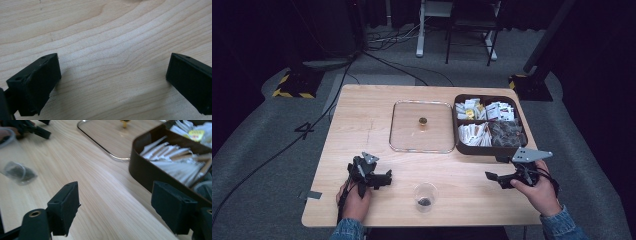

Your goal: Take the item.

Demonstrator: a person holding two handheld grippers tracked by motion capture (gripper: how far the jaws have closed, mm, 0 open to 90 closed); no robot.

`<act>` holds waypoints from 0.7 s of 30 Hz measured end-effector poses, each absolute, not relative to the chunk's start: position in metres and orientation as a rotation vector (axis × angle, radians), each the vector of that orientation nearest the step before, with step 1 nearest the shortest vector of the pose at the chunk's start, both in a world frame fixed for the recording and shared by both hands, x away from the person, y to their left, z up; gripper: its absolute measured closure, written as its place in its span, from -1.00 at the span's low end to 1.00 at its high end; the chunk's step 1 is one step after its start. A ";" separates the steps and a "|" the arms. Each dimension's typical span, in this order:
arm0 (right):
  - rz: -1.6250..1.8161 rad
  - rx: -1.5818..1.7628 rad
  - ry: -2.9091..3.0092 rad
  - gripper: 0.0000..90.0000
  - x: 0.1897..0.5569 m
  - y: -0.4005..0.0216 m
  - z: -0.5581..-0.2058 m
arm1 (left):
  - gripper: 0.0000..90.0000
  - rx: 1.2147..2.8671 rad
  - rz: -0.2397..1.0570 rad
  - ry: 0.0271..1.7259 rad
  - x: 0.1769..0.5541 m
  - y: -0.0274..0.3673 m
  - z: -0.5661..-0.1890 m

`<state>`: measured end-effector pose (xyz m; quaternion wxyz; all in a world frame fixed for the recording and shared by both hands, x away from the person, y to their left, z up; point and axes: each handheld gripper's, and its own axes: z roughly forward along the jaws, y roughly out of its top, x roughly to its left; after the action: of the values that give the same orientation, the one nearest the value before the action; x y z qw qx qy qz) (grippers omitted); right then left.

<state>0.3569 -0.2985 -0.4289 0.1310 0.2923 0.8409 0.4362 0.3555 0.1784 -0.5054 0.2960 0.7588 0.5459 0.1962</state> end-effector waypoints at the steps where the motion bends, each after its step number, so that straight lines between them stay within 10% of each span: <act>1: 1.254 0.875 2.441 -0.50 0.360 -0.304 -0.437 | -1.00 2.017 0.521 1.454 0.356 0.178 -0.505; 21: 1.139 0.987 2.453 -0.57 0.367 -0.329 -0.493 | -1.00 2.026 0.517 1.437 0.359 0.179 -0.505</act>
<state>0.3671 -0.3288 -0.4933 0.1308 0.3397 0.8447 0.3923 0.3591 0.1794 -0.5054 0.2976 0.7623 0.5408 0.1944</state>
